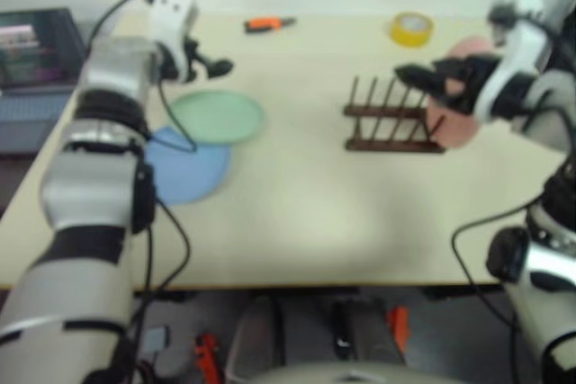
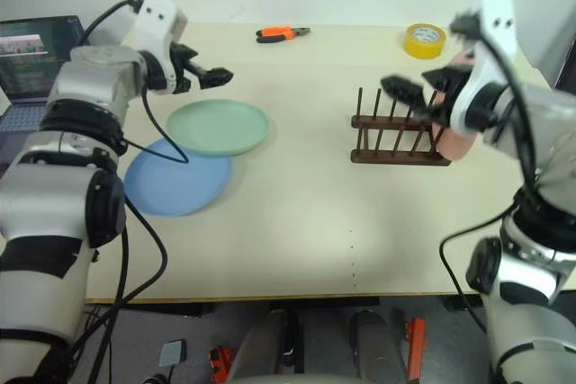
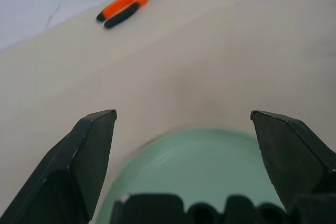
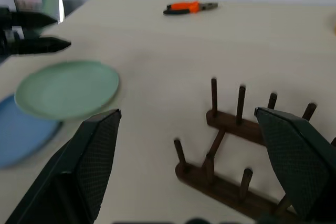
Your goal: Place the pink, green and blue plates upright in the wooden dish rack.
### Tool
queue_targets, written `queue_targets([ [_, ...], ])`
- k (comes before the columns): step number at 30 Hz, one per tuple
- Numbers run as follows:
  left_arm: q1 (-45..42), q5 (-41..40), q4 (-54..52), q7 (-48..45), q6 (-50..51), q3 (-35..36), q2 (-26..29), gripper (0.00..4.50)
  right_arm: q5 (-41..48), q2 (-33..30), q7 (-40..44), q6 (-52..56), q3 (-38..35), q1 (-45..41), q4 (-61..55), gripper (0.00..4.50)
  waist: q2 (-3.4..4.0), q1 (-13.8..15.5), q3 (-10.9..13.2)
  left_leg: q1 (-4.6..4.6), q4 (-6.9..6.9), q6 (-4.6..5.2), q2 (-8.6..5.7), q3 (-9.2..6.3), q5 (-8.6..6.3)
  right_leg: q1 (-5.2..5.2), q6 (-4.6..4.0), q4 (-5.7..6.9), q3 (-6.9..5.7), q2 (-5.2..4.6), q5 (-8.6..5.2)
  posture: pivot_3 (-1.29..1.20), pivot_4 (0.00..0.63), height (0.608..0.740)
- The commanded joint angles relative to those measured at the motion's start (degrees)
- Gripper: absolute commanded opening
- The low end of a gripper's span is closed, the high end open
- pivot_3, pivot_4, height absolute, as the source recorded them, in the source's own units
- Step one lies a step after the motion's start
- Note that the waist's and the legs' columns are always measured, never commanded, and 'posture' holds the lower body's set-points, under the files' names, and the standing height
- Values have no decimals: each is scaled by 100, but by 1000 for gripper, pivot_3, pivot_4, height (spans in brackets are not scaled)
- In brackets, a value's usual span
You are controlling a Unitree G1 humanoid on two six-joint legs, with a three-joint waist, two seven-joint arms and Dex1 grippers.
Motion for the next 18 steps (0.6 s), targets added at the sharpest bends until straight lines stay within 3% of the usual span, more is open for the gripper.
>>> queue_targets([
  [1,-191,66,59,131,-183,191,105,4500,-76,169,-190,351,67,32,-340,4457,0,-12,0,0,2,0,0,-1,0,-2,0,6,1,0,0,0,150,740],
  [10,62,200,281,541,-88,404,213,4500,18,382,-290,385,49,186,-315,4457,-1,-17,1,5,35,-1,3,0,0,-7,-2,57,-2,0,-2,0,150,740],
  [18,288,250,345,658,134,643,204,4500,-77,212,-164,391,293,350,-484,4457,-4,-20,2,4,68,-1,3,-1,0,-1,-1,68,0,0,-2,0,150,740],
])
